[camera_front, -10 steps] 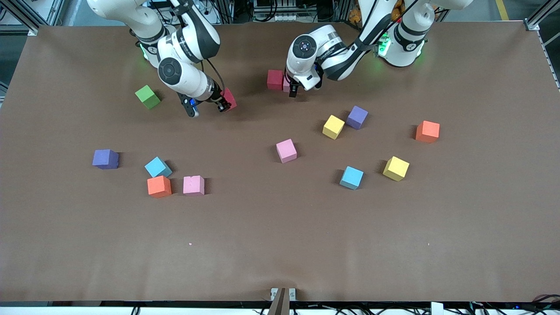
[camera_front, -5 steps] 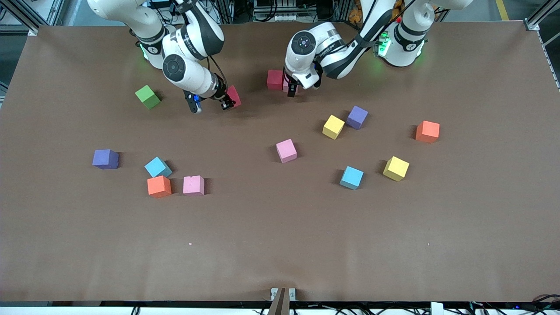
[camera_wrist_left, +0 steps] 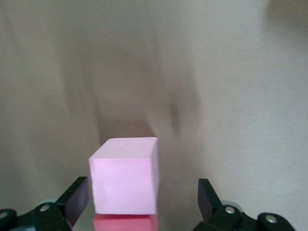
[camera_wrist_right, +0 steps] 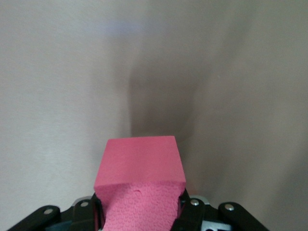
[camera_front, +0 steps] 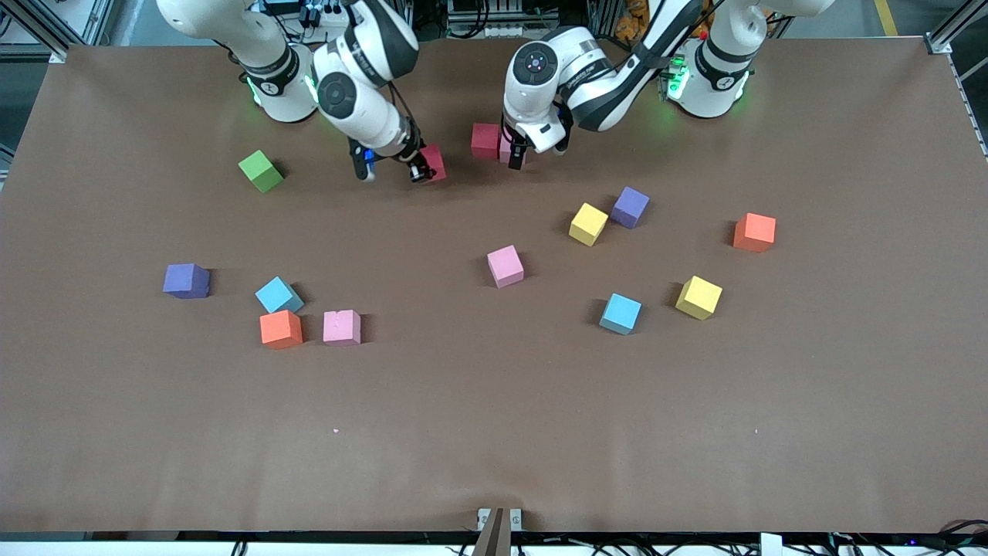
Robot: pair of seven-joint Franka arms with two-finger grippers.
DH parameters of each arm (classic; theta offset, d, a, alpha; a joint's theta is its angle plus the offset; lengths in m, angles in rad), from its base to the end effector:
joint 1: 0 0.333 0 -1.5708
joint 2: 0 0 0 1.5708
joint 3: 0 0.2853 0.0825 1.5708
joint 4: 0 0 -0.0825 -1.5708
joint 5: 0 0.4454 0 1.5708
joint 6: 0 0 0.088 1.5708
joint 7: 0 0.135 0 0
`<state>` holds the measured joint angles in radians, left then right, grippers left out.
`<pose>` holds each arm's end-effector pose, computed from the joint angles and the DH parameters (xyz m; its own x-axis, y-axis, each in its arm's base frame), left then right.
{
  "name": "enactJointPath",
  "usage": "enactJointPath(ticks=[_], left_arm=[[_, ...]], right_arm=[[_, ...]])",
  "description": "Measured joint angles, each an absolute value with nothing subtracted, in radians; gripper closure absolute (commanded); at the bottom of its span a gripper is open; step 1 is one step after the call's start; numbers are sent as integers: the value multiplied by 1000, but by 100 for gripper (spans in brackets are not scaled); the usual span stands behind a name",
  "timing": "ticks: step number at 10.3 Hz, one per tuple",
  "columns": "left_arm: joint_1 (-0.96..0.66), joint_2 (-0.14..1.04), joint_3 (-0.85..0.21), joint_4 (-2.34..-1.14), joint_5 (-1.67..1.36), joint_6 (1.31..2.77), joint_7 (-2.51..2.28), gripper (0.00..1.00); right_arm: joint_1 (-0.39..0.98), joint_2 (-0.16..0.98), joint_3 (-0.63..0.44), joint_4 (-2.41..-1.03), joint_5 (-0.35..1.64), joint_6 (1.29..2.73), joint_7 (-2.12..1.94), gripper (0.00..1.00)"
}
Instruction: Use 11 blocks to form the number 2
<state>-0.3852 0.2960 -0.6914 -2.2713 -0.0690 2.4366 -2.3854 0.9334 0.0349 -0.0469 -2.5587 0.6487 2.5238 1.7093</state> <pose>0.2427 -0.5022 0.1469 0.1793 0.9787 -0.1004 0.9563 -0.1974 -0.2159 0.2971 0.3698 0.1379 0.1617 -0.9436 -0.2890 -0.9545 -0.2239 0.1970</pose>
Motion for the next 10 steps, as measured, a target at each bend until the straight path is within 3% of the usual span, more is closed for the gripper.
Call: enactJointPath(ticks=[5, 10], left_arm=[[-205, 276, -691, -2149, -69, 2242, -2116, 0], [-17, 279, -690, -2114, -69, 2156, -1740, 0]], right_arm=[[1013, 49, -47, -2561, 651, 2536, 1890, 100], [1087, 74, -47, -2596, 690, 2645, 1956, 100]])
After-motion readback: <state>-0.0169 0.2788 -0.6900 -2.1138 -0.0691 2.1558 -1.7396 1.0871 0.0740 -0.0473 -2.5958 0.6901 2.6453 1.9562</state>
